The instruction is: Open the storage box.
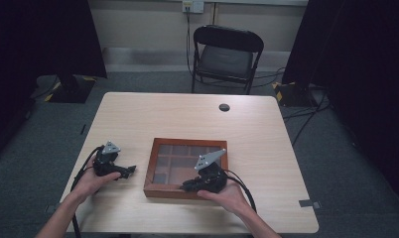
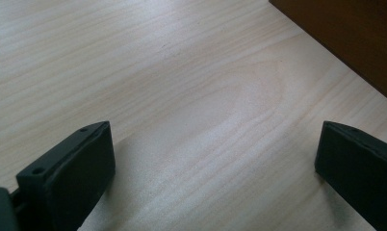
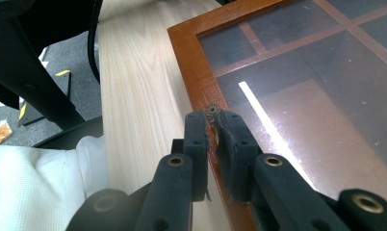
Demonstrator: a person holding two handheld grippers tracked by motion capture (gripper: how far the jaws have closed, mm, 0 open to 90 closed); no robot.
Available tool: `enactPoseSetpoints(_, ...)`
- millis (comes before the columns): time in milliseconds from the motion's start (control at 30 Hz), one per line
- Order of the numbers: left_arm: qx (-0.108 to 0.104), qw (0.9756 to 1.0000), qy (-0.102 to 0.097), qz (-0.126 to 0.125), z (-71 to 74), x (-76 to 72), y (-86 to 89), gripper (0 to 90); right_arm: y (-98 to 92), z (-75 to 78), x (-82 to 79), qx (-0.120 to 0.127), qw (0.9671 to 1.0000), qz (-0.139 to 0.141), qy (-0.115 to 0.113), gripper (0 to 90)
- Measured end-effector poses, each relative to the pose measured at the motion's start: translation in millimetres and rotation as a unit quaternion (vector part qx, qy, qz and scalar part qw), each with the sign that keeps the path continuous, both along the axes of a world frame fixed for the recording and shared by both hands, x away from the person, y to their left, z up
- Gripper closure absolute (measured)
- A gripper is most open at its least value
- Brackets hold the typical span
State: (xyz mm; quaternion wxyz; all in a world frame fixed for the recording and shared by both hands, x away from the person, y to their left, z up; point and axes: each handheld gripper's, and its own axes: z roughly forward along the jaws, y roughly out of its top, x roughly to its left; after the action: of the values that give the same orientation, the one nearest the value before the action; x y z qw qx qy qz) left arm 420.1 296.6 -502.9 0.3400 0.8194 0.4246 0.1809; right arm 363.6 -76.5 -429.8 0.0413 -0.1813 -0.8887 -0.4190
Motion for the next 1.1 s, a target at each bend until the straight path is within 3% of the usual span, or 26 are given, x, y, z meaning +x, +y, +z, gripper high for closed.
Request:
enactPoseSetpoints(333, -0.002, 1.0000, 0.000, -0.001, -0.2, 0.1, 0.0, 0.0, -1.0, -2.3, 5.2, 0.011, 0.9999, -0.005, -0.003, 78.5)
enactPoseSetpoints(533, 0.000, 1.0000, 0.000, 0.000, 0.0, 0.0, 0.0, 0.0, 2.3, -7.1, 7.1, -0.002, 1.0000, 0.002, -0.009, 80.0)
enactPoseSetpoints(867, 0.000, 1.0000, 0.000, 0.000, -0.1, -0.1, -0.1, 0.0, 4.1, -9.6, 3.1, 0.001, 0.9995, 0.011, -0.030, 82.2)
enactPoseSetpoints(1100, 0.000, 1.0000, 0.000, 0.000, 0.0, 0.0, 0.0, 0.0, 4.6, -7.3, 2.5, -0.009, 0.9995, 0.016, -0.027, 82.4)
